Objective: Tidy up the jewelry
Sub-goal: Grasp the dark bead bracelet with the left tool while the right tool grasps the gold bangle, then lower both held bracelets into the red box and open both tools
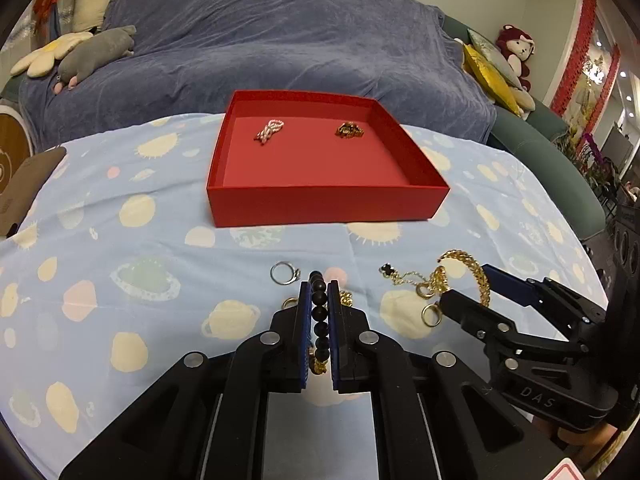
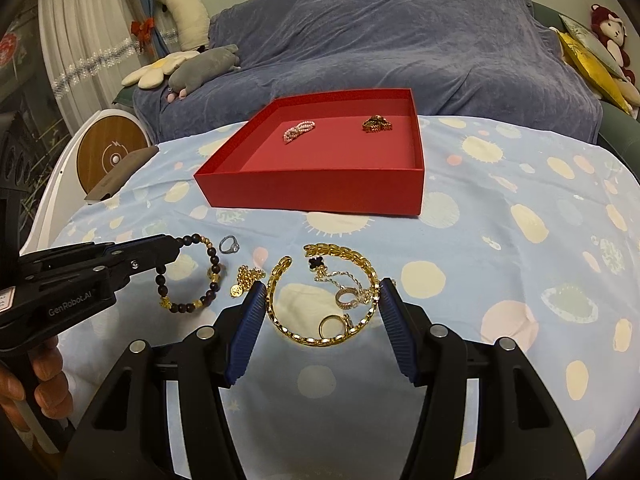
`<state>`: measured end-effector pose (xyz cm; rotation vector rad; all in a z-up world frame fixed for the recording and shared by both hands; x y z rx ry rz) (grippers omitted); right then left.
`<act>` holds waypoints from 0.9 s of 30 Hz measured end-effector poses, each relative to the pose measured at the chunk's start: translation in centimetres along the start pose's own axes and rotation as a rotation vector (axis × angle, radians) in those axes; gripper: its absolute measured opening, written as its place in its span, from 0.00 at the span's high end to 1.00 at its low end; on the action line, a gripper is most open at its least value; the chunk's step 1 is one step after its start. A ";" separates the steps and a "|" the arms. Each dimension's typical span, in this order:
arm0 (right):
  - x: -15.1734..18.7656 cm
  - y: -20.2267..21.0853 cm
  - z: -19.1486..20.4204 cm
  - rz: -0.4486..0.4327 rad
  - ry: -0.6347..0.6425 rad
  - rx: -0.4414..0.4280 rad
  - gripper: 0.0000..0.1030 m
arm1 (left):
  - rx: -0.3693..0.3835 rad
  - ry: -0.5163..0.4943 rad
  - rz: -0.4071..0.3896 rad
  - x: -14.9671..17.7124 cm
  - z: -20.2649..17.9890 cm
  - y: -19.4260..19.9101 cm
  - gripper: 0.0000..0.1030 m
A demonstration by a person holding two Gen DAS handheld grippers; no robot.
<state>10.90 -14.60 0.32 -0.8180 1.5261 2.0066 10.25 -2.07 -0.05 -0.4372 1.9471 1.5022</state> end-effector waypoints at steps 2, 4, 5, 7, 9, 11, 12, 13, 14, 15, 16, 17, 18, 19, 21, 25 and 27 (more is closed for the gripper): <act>-0.7 0.1 0.2 -0.012 -0.005 -0.005 0.46 | 0.016 0.000 -0.021 -0.8 -0.5 0.7 0.95; -1.4 0.3 0.4 -0.025 -0.008 -0.007 0.46 | 0.026 -0.001 -0.045 -1.6 -0.9 1.3 0.95; -1.6 0.3 0.5 -0.030 -0.009 -0.006 0.46 | 0.031 -0.001 -0.056 -2.1 -1.0 1.6 0.95; -2.4 0.3 0.6 -0.033 -0.019 -0.011 0.46 | 0.040 0.002 -0.082 -3.3 -1.2 2.2 0.95; -3.4 0.1 0.4 -0.031 -0.033 -0.018 0.46 | 0.047 0.007 -0.105 -4.6 -1.3 2.7 0.95; -4.7 0.0 0.3 -0.027 -0.036 -0.029 0.46 | 0.042 0.011 -0.126 -6.2 -1.2 2.9 0.95; -5.7 -0.1 0.2 -0.030 -0.025 -0.023 0.46 | 0.046 0.016 -0.134 -7.2 -1.1 2.9 0.95; -6.5 -0.2 0.1 -0.035 -0.013 -0.018 0.46 | 0.048 0.020 -0.142 -8.1 -0.9 2.8 0.95; -7.6 -0.4 0.0 -0.043 -0.004 -0.014 0.46 | 0.041 0.018 -0.152 -9.0 -0.7 2.7 0.95; -8.6 -0.7 -0.2 -0.050 0.001 -0.010 0.46 | 0.034 0.014 -0.161 -10.0 -0.5 2.4 0.95; -9.6 -1.3 -0.5 -0.052 0.001 -0.007 0.46 | 0.022 0.014 -0.170 -11.0 -0.3 2.0 0.95; -10.5 -2.0 -1.0 -0.051 -0.006 -0.007 0.46 | 0.016 0.015 -0.175 -12.0 0.0 1.4 0.95; -11.3 -2.8 -1.5 -0.048 -0.016 -0.007 0.46 | 0.010 0.020 -0.176 -12.9 0.3 0.7 0.95; -12.1 -3.9 -2.0 -0.041 -0.025 -0.010 0.46 | 0.003 0.028 -0.174 -13.5 0.7 -0.1 0.95; -13.3 -5.9 -2.9 -0.033 -0.032 0.008 0.46 | -0.009 0.036 -0.162 -14.6 1.5 -2.0 0.95; -14.7 -9.5 -4.0 -0.004 -0.023 0.032 0.46 | -0.020 0.055 -0.139 -16.1 2.8 -5.7 0.95; -15.1 -11.1 -4.5 0.007 -0.022 0.040 0.46 | -0.024 0.057 -0.130 -16.5 3.2 -7.1 0.95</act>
Point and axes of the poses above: each gripper's, at about its wrist camera, not at the fingertips, and y roughly against the way its jaws point, z to its left, x to its underside, the point moved 4 cm from there along -y, roughly the way its jaws point, and after that the axes turned 2 degrees about -x, right-handed, at the moved point
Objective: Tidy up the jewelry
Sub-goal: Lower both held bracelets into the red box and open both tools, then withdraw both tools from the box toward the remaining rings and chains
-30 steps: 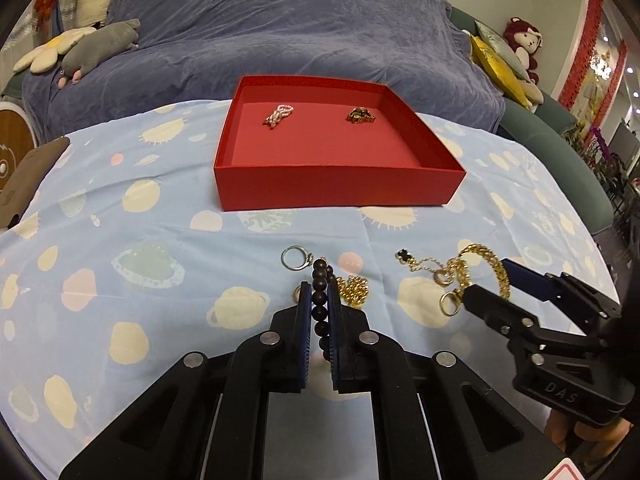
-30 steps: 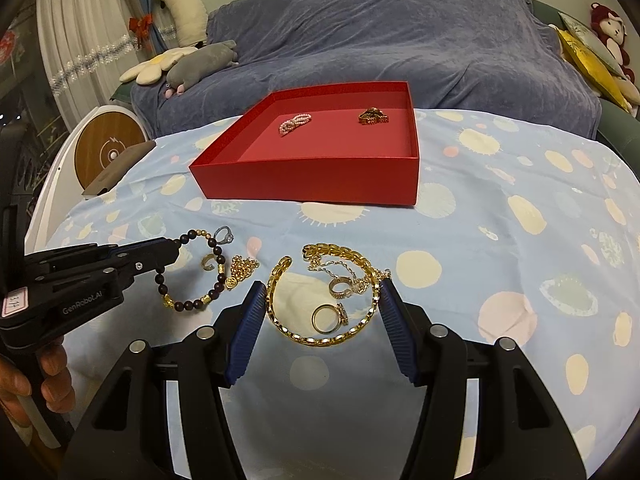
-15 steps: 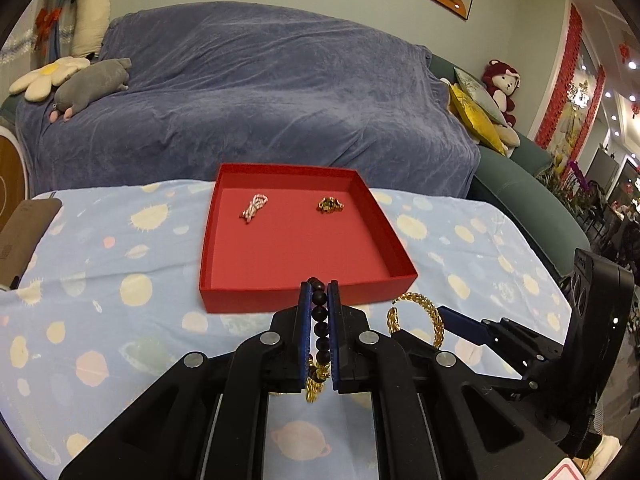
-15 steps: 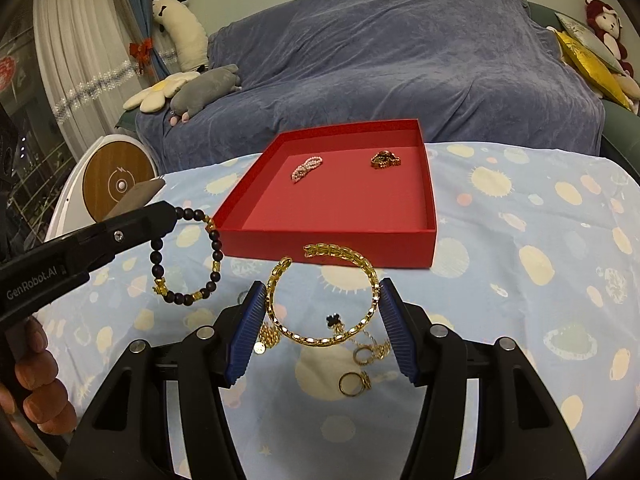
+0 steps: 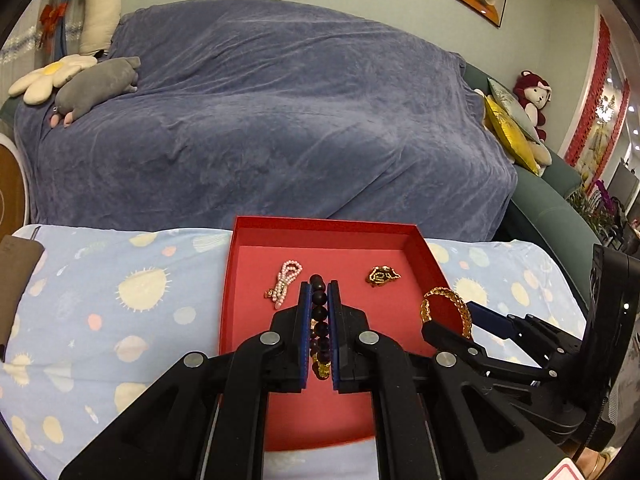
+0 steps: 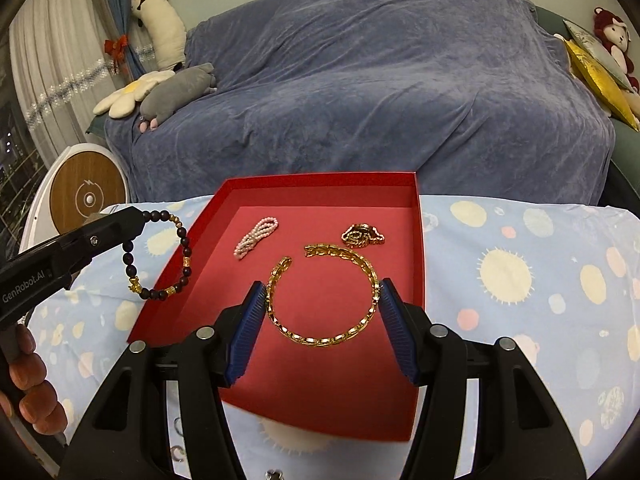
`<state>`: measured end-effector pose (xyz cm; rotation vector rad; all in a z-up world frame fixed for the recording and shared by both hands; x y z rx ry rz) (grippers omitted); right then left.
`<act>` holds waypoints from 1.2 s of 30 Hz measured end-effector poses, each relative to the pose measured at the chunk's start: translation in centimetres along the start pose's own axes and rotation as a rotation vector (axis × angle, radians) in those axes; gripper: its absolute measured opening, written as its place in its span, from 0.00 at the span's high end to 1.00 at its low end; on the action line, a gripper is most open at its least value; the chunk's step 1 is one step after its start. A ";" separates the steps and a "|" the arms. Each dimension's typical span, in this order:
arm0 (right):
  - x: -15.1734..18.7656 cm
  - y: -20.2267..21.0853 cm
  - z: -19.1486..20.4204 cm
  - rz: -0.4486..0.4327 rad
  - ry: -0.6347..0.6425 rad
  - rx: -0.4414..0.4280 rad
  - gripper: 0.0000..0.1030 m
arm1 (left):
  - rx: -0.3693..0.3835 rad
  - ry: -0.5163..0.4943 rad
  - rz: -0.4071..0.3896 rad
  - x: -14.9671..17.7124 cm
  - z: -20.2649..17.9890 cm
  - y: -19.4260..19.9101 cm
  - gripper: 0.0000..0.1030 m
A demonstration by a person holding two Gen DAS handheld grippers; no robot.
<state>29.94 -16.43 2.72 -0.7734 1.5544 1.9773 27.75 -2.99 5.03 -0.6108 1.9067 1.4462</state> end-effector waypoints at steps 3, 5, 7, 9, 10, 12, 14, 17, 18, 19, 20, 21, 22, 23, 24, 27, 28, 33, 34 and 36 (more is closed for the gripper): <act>0.0 -2.1 -0.4 0.034 -0.005 0.006 0.46 | -0.012 -0.002 0.007 0.0 0.5 -1.8 0.95; 0.0 -3.2 -0.6 0.049 -0.002 0.015 0.46 | -0.011 0.013 0.026 0.2 1.0 -3.1 0.95; 0.1 -4.0 -0.6 0.054 0.004 0.023 0.46 | -0.012 0.020 0.037 0.3 1.4 -4.1 0.95; 0.1 -4.5 -0.7 0.055 0.003 0.026 0.46 | -0.008 0.026 0.038 0.4 1.7 -4.7 0.94; 0.2 -4.8 -0.8 0.059 0.003 0.031 0.45 | 0.000 0.034 0.038 0.4 1.9 -5.0 0.94; 0.2 -5.0 -1.0 0.062 0.001 0.047 0.45 | 0.009 0.063 0.041 0.5 2.4 -5.4 0.92; 0.1 -4.6 -1.1 0.054 -0.003 0.054 0.40 | 0.009 0.070 0.036 0.6 2.6 -5.5 0.91; -0.2 -3.5 -1.5 0.034 -0.018 0.063 0.38 | -0.020 0.060 0.031 0.2 2.6 -4.9 0.88; -0.4 -2.8 -1.6 0.026 -0.028 0.064 0.38 | -0.026 0.063 0.031 0.1 2.5 -4.6 0.83; -0.5 -2.2 -1.7 0.018 -0.037 0.061 0.37 | -0.031 0.068 0.029 -0.1 2.5 -4.1 0.78; -0.7 -1.4 -1.8 0.009 -0.048 0.057 0.37 | -0.035 0.070 0.025 -0.4 2.5 -3.5 0.71; -0.7 -0.4 -1.8 -0.002 -0.057 0.053 0.37 | -0.040 0.072 0.018 -0.6 2.4 -2.8 0.63; -0.8 0.5 -1.8 -0.011 -0.061 0.050 0.35 | -0.046 0.073 0.008 -0.8 2.4 -2.1 0.60; -0.7 1.4 -1.7 -0.016 -0.057 0.051 0.35 | -0.054 0.072 0.000 -0.9 2.4 -1.4 0.58; -0.6 2.5 -1.5 -0.025 -0.046 0.056 0.34 | -0.059 0.069 -0.003 -0.9 2.2 -0.5 0.56; 0.3 5.6 -0.9 -0.053 -0.020 0.061 0.30 | -0.072 0.058 -0.011 -0.3 1.8 2.0 0.51; 0.9 6.5 -0.7 -0.056 -0.013 0.060 0.30 | -0.088 0.051 -0.016 0.2 1.7 2.8 0.51; 5.8 9.8 0.0 -0.043 0.008 0.046 0.30 | -0.101 0.044 -0.004 3.6 0.8 6.2 0.47; 6.5 10.2 0.2 -0.038 0.017 0.046 0.30 | -0.111 0.038 -0.001 4.5 0.7 6.7 0.46; 8.2 11.0 0.8 -0.030 0.046 0.048 0.30 | -0.140 0.029 0.008 6.4 0.5 7.6 0.45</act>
Point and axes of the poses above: each gripper's, at about its wrist camera, not at the fingertips, and y roughly against the way its jaws point, z to its left, x to its underside, the point moved 4 cm from there along -y, roughly the way its jaws point, and after that the axes turned 2 degrees about -x, right-handed, at the moved point
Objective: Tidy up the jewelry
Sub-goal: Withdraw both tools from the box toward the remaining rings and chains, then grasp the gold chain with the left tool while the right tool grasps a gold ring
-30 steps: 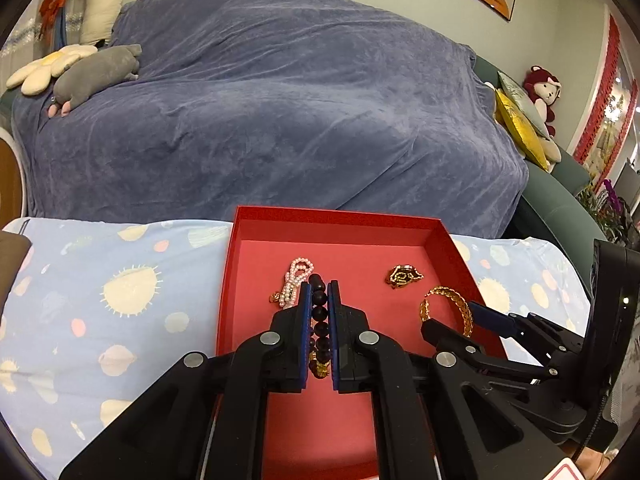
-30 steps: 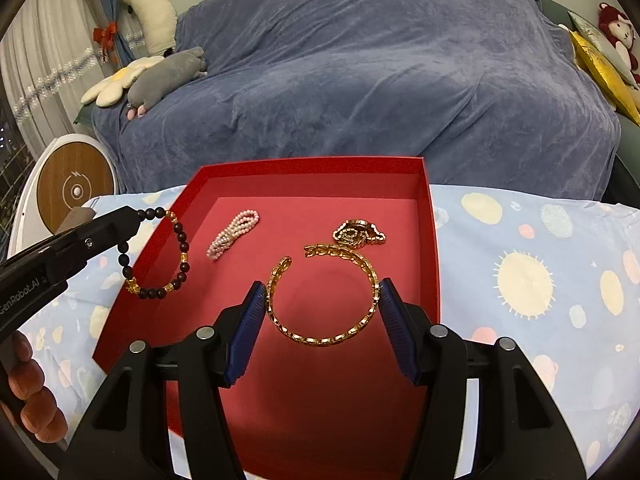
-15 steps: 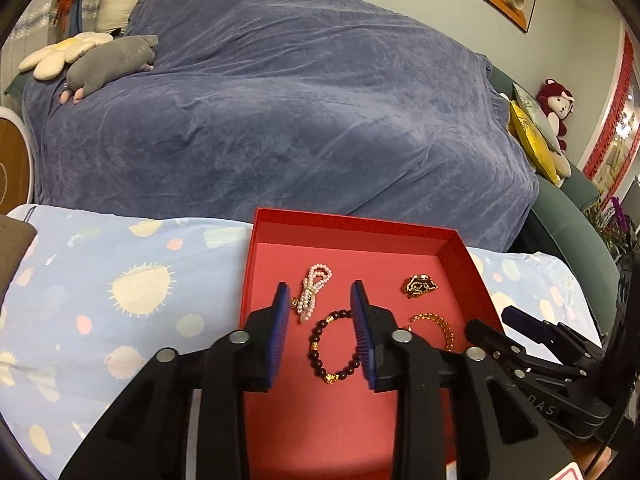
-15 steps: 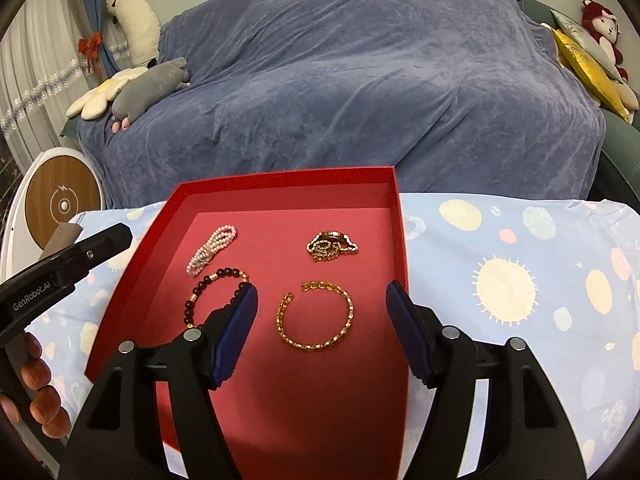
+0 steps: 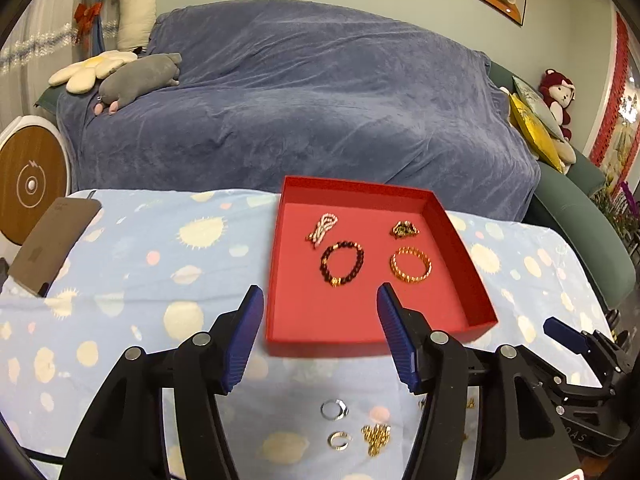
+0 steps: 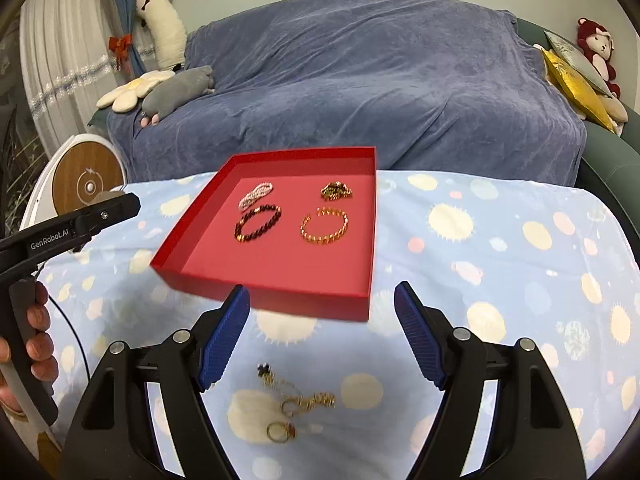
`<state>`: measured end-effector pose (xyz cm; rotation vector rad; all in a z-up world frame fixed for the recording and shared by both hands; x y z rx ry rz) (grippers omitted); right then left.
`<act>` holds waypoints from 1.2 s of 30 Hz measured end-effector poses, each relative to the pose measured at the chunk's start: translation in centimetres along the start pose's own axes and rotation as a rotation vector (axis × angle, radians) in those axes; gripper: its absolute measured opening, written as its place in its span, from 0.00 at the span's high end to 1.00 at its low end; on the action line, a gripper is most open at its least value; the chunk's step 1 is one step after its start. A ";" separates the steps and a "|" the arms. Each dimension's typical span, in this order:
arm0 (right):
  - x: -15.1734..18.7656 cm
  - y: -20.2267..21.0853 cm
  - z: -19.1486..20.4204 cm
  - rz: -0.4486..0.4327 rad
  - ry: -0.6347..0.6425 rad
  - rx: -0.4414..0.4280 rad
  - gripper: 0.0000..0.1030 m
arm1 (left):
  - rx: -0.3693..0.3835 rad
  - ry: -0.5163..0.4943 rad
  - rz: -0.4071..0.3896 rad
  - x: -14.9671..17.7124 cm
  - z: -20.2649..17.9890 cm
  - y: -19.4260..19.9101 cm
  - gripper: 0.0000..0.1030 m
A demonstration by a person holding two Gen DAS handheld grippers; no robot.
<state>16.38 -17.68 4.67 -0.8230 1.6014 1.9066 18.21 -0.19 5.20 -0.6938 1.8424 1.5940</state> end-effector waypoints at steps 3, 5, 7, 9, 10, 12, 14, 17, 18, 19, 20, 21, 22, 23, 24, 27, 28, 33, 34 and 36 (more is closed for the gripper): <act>2.5 1.1 0.7 0.010 0.040 0.006 0.30 | -0.026 0.008 0.028 2.6 0.4 0.9 0.42; 4.1 1.4 1.0 0.029 0.046 0.001 0.30 | -0.025 0.026 0.052 4.1 0.6 1.1 0.40; 5.4 1.3 1.1 0.055 0.030 -0.019 0.30 | -0.026 0.037 0.075 5.4 0.8 1.0 0.39; 6.5 0.7 1.1 0.090 0.007 -0.045 0.30 | -0.021 0.009 0.102 6.2 0.6 0.6 0.39; 6.9 0.3 1.2 0.108 0.001 -0.059 0.33 | -0.027 -0.009 0.104 6.5 0.5 0.4 0.39; 7.7 -0.5 1.2 0.137 -0.002 -0.072 0.36 | -0.040 -0.039 0.100 7.2 0.5 0.2 0.38; 8.4 -1.3 1.1 0.161 -0.013 -0.070 0.40 | -0.036 -0.046 0.112 7.8 0.6 -0.2 0.37; 9.1 -2.1 1.0 0.187 -0.034 -0.086 0.42 | -0.005 -0.038 0.140 8.9 0.8 -0.8 0.37; 9.2 -2.2 1.0 0.190 -0.032 -0.088 0.42 | 0.005 -0.039 0.145 9.2 0.7 -0.9 0.37; 9.2 -2.2 1.2 0.189 -0.026 -0.088 0.42 | 0.010 -0.044 0.149 9.3 0.6 -0.9 0.37; 9.3 -2.1 1.3 0.187 -0.018 -0.089 0.42 | 0.012 -0.054 0.153 9.5 0.4 -1.0 0.37; 9.2 -2.1 1.4 0.186 -0.010 -0.090 0.42 | 0.011 -0.064 0.153 9.7 0.2 -1.0 0.37; 9.3 -2.1 1.5 0.187 -0.003 -0.090 0.43 | 0.012 -0.073 0.154 9.8 0.0 -1.0 0.37; 9.3 -2.1 1.6 0.188 0.002 -0.091 0.43 | 0.016 -0.079 0.157 10.0 -0.2 -1.0 0.37; 9.5 -2.2 1.7 0.193 0.008 -0.092 0.44 | 0.022 -0.082 0.160 10.1 -0.3 -1.1 0.37; 9.9 -2.4 1.7 0.206 0.015 -0.093 0.47 | 0.041 -0.099 0.169 10.5 -1.2 -1.2 0.37; 9.9 -2.4 1.6 0.207 0.015 -0.091 0.47 | 0.045 -0.105 0.170 10.6 -1.5 -1.3 0.37; 9.8 -2.3 1.4 0.206 0.012 -0.091 0.49 | 0.079 -0.132 0.181 11.1 -3.2 -1.7 0.37; 9.8 -2.2 1.3 0.207 0.012 -0.092 0.49 | 0.082 -0.135 0.185 11.3 -3.4 -1.9 0.37; 9.9 -2.2 1.2 0.209 0.013 -0.090 0.49 | 0.085 -0.146 0.193 11.5 -3.9 -2.3 0.37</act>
Point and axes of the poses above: each gripper's, at about its wrist camera, not at the fingertips, and y roughly against the way its jaws point, z to its left, x to its underside, the point moved 4 cm from there along -y, roughly the way its jaws point, and after that the axes turned 2 degrees about -x, right-handed, at the moved point
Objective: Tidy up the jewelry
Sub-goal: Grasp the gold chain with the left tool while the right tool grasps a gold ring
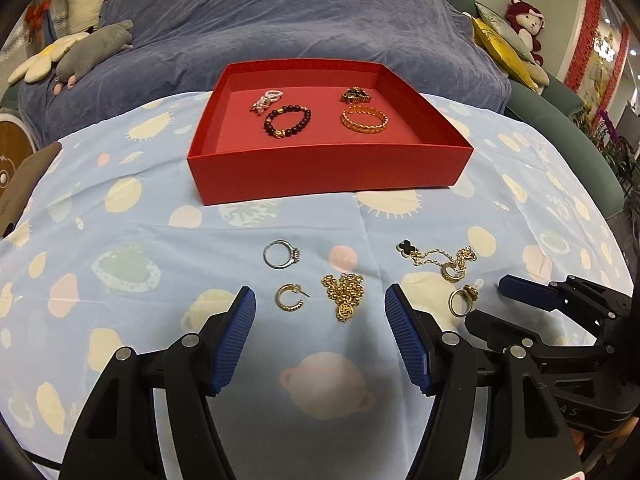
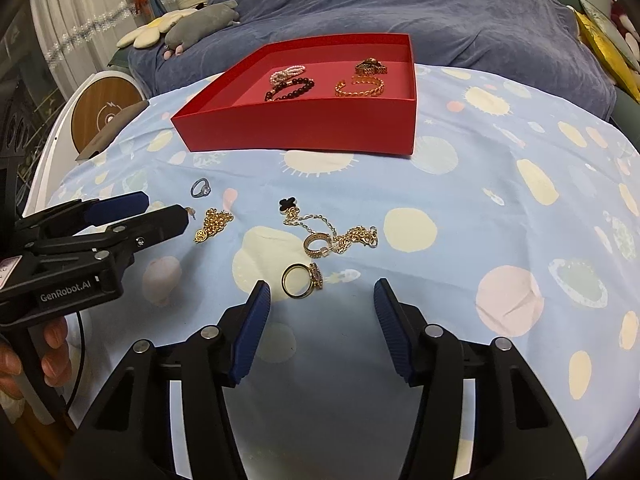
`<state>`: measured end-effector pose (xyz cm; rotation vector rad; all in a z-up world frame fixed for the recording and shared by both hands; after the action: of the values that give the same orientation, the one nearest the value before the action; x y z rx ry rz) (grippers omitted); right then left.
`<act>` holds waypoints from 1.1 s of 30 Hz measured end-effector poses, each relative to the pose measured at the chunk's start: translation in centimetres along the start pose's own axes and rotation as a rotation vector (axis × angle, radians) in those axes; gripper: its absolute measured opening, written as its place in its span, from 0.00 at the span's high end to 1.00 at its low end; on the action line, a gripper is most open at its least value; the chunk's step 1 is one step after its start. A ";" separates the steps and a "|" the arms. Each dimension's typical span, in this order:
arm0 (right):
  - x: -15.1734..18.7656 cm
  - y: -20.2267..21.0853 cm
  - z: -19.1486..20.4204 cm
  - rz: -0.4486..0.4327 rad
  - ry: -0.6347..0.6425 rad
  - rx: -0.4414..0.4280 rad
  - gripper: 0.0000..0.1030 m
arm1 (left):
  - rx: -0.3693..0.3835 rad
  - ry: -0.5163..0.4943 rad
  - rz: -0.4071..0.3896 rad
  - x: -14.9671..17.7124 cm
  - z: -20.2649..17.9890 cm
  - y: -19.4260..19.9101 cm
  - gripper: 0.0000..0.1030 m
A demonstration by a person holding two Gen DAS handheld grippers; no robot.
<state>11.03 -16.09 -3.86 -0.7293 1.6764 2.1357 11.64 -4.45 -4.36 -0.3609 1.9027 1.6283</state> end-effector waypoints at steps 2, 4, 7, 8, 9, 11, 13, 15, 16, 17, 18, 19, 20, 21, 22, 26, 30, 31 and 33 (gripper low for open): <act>0.1 0.0 -0.2 0.002 -0.002 0.001 0.49 | -0.008 -0.015 0.003 0.0 -0.5 -0.5 0.37; 0.2 0.0 -0.4 0.002 -0.004 0.005 0.49 | -0.018 -0.018 0.011 0.1 -0.7 -0.9 0.37; 0.3 -0.2 -0.7 0.003 -0.009 0.004 0.54 | -0.014 0.002 0.019 0.0 -0.6 -1.0 0.37; 0.3 -0.2 -0.7 0.002 -0.007 0.004 0.55 | -0.015 0.007 0.018 -0.1 -0.5 -1.0 0.37; 0.3 -0.2 -0.7 0.001 -0.003 0.003 0.56 | -0.016 0.009 0.018 -0.1 -0.5 -0.9 0.37; 0.3 -0.3 -0.4 -0.001 0.008 -0.003 0.60 | -0.021 0.012 0.014 -0.3 -0.6 -0.8 0.37; 0.3 -0.4 -0.1 -0.002 0.018 -0.006 0.61 | -0.026 0.015 0.011 -0.3 -0.4 -0.7 0.37; 0.2 -0.5 0.1 -0.004 0.024 -0.010 0.61 | -0.026 0.022 0.014 -0.3 -0.2 -0.8 0.37; 0.1 -0.6 0.2 -0.004 0.028 -0.011 0.61 | -0.026 0.025 0.017 -0.3 -0.1 -0.8 0.37; 0.1 -0.6 0.4 -0.005 0.032 -0.011 0.61 | -0.026 0.027 0.019 -0.3 -0.1 -0.9 0.37; 0.0 -0.7 0.5 -0.006 0.037 -0.009 0.61 | -0.024 0.028 0.021 -0.3 0.0 -0.9 0.37; 0.0 -0.8 0.6 -0.007 0.042 -0.007 0.61 | -0.022 0.028 0.021 -0.3 0.0 -0.9 0.37; -0.1 -0.9 0.8 -0.008 0.047 -0.006 0.61 | -0.022 0.027 0.022 -0.2 0.0 -0.8 0.37; -0.1 -1.0 1.0 -0.010 0.054 -0.002 0.62 | -0.022 0.025 0.020 -0.2 0.0 -0.8 0.37; -0.2 -1.1 1.1 -0.012 0.064 0.005 0.66 | -0.022 0.022 0.020 -0.1 0.1 -0.7 0.37; -0.3 -1.4 1.3 -0.020 0.089 0.030 0.79 | -0.024 0.018 0.020 0.2 0.3 -0.6 0.37; -0.4 -1.2 1.1 -0.020 0.074 0.025 0.79 | -0.025 0.022 0.024 0.3 0.4 -0.7 0.37; -0.5 -1.2 1.1 -0.021 0.067 0.021 0.79 | -0.026 0.021 0.022 0.3 0.4 -0.6 0.37; -0.6 -0.9 0.9 -0.025 0.054 0.015 0.79 | -0.025 0.014 0.016 0.3 0.2 -0.5 0.37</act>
<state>11.85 -14.98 -4.11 -0.8062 1.7000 2.1020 11.76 -4.27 -4.96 -0.3689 1.9020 1.6650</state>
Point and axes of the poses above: each gripper's, at about its wrist camera, not at the fingertips, and y roughly against the way its jaws point, z to its left, x to its underside, the point moved 4 cm from there along -y, roughly the way its jaws point, and after that the axes turned 2 degrees about -x, right-handed, at the moved point
